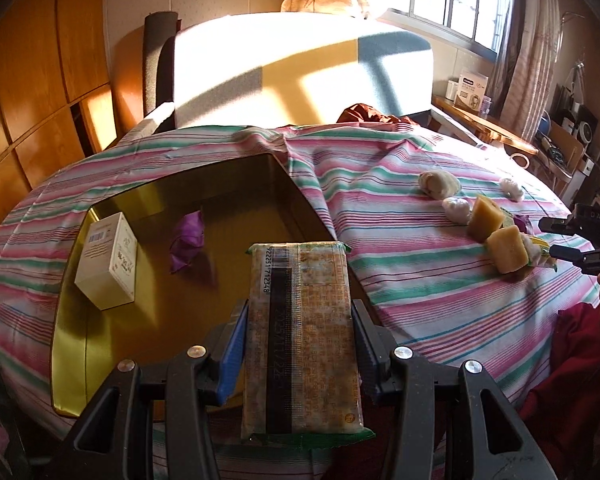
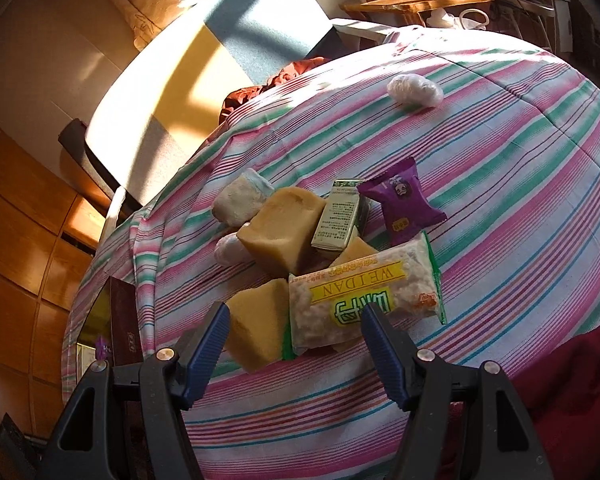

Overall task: Organize objects
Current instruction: 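Carry the cracker packet toward the tray with the left gripper while the right grasps the WEIDAN bag, then lower the cracker packet into the tray and open the left gripper while the right lifts the WEIDAN bag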

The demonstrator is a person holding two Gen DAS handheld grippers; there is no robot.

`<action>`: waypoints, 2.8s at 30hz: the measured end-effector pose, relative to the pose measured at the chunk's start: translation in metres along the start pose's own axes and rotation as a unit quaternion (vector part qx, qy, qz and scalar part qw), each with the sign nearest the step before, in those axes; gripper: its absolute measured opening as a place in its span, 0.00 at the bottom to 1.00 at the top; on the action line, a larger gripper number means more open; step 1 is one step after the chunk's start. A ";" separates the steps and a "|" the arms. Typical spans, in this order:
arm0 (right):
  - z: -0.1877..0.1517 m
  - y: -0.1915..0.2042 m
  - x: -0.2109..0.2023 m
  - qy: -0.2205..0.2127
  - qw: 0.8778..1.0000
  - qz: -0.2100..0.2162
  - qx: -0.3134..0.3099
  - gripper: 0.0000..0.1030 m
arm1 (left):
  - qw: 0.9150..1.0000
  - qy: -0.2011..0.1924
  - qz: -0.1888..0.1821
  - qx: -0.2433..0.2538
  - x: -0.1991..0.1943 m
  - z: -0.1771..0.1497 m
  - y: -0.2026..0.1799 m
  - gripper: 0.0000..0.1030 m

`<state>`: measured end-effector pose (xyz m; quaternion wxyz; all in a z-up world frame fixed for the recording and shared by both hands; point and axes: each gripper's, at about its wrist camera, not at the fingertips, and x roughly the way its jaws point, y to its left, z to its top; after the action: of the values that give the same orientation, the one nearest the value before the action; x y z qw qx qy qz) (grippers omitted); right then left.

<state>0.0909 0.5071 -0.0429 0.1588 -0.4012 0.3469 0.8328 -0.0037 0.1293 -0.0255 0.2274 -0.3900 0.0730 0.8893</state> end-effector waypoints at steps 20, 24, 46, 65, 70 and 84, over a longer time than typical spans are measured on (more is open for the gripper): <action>0.004 0.039 0.045 0.197 0.858 -0.203 -0.428 0.67 | 0.993 0.021 0.063 -0.094 0.004 -0.022 0.094 0.48; 0.007 0.037 0.066 0.220 0.835 -0.222 -0.452 0.67 | 0.993 0.026 0.066 -0.097 0.005 -0.023 0.096 0.48; 0.021 0.032 0.064 0.184 0.896 -0.176 -0.364 0.38 | 0.991 0.038 0.070 -0.105 0.014 -0.026 0.105 0.48; -0.080 0.135 0.101 0.147 0.932 -0.010 -0.332 0.35 | 0.988 0.052 0.058 -0.135 0.024 -0.027 0.123 0.48; -0.082 0.135 0.105 0.144 0.931 -0.014 -0.335 0.35 | 0.985 0.068 0.073 -0.143 0.040 -0.025 0.137 0.48; -0.083 0.138 0.105 0.133 0.929 -0.021 -0.345 0.35 | 0.980 0.059 0.136 -0.134 0.064 0.001 0.163 0.71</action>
<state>-0.0042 0.3496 -0.0989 -0.0196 -0.5453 0.0474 0.8367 -0.1178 0.0071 -0.0793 0.0456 -0.4550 0.0183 0.8891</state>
